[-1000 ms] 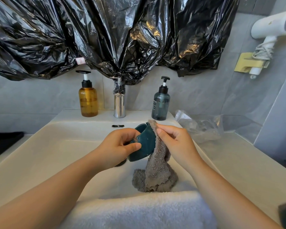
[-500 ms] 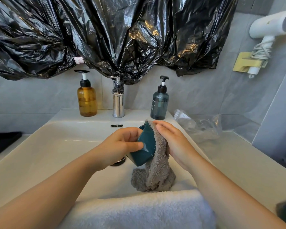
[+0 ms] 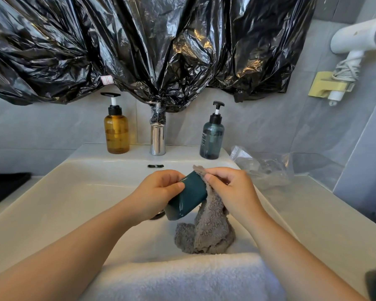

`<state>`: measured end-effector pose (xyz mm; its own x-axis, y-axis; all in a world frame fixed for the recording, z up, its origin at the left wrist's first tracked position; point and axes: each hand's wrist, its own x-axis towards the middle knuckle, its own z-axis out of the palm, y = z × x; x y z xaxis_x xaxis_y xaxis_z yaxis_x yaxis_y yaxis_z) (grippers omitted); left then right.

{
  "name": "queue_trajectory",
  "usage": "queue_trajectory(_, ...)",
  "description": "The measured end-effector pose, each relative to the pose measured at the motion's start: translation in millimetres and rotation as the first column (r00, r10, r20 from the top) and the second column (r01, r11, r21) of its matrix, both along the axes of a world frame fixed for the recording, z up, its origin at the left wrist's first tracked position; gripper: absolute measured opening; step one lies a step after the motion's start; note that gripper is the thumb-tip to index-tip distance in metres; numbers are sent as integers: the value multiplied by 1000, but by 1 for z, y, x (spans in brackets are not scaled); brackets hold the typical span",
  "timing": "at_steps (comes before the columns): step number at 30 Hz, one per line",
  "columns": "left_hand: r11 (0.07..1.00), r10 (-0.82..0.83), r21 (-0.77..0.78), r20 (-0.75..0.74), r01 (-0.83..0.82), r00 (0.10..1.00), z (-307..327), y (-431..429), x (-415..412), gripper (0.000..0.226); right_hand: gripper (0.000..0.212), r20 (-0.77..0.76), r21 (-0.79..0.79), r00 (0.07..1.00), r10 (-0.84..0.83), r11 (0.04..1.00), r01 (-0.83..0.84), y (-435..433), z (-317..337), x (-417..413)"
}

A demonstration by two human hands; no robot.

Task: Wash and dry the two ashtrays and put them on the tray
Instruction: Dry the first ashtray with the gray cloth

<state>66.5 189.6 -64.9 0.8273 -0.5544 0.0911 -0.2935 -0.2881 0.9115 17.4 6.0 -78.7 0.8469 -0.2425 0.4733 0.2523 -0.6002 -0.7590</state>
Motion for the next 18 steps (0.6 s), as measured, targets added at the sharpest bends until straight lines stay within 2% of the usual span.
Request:
queue_trajectory(2,1000,-2,-1,28,2,1000,2,0,-2,19,28,44,-93,998,42,995,-38,5,0,2)
queue_trajectory(4,1000,-15,-15,57,16,998,2,3,-2,20,31,30,-77,997,74,994,-72,10,3,5)
queue_trajectory(9,999,-28,-41,81,31,996,2,4,-4,22,27,-226,254,971,83,967,-24,2,9,2)
queue_trajectory(11,998,-30,-60,71,35,997,3,4,-3,22,26,-190,286,978,90,958,-33,-1,8,-3)
queue_trajectory(15,996,-61,-59,50,64,997,4,3,-2,20,27,-16,131,995,101,986,-98,2,5,-1)
queue_trajectory(18,998,-62,-24,74,64,995,2,3,-3,18,30,-48,83,988,150,986,-145,6,6,5)
